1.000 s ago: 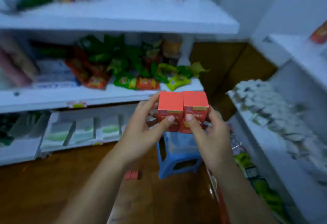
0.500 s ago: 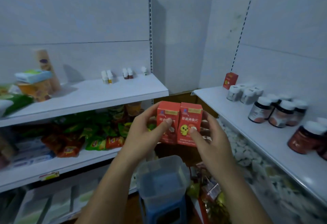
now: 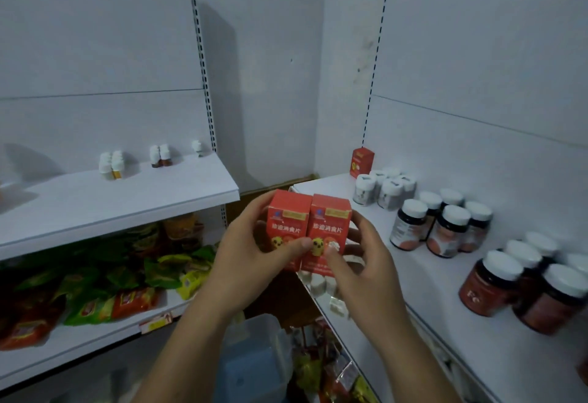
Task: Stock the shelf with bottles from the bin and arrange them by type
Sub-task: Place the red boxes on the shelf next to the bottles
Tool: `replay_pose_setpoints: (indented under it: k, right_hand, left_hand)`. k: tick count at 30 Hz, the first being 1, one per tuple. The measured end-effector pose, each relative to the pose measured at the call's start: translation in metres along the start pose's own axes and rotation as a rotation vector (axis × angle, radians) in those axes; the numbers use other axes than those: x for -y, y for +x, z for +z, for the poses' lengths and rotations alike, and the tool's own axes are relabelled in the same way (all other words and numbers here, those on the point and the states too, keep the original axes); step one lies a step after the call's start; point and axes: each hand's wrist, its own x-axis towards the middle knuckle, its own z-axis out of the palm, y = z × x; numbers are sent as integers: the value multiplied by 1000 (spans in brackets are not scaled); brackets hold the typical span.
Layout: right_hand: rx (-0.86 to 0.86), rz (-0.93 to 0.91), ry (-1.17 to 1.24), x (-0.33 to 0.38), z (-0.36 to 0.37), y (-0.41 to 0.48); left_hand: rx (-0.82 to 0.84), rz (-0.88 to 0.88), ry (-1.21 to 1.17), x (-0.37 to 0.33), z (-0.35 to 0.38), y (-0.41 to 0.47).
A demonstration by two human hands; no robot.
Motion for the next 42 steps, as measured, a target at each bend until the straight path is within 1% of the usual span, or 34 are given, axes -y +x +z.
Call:
replay_pose_setpoints:
  k: [6, 10, 13, 17, 21, 23, 25, 28, 33, 37, 42]
  right_hand:
    - [-61, 51, -9, -32, 14, 67]
    - [-121, 69, -13, -52, 30, 121]
    - [-128, 89, -131, -59, 36, 164]
    - [-42, 97, -210, -68, 31, 221]
    - [10, 71, -493, -80, 19, 280]
    - [7, 99, -509, -82, 10, 310]
    - [-30, 122, -528, -82, 4, 339]
    - [-93, 151, -615, -84, -4, 376]
    - [-118, 223, -719, -107, -9, 419]
    - [-78, 279, -770, -130, -2, 431]
    - [-60, 365, -754, -144, 0, 442]
  left_hand:
    - [-16, 7, -45, 48, 24, 80]
    - [60, 20, -93, 80, 30, 145]
    - [129, 27, -127, 102, 34, 192]
    - [233, 27, -167, 126, 44, 251]
    - [290, 32, -226, 145, 61, 305]
    - [316, 19, -249, 154, 69, 327]
    - [337, 18, -249, 164, 75, 344]
    - [326, 20, -239, 177, 87, 358]
    - [385, -30, -265, 196, 112, 369]
    - [370, -62, -257, 214, 134, 383]
    - [410, -86, -234, 232, 155, 400]
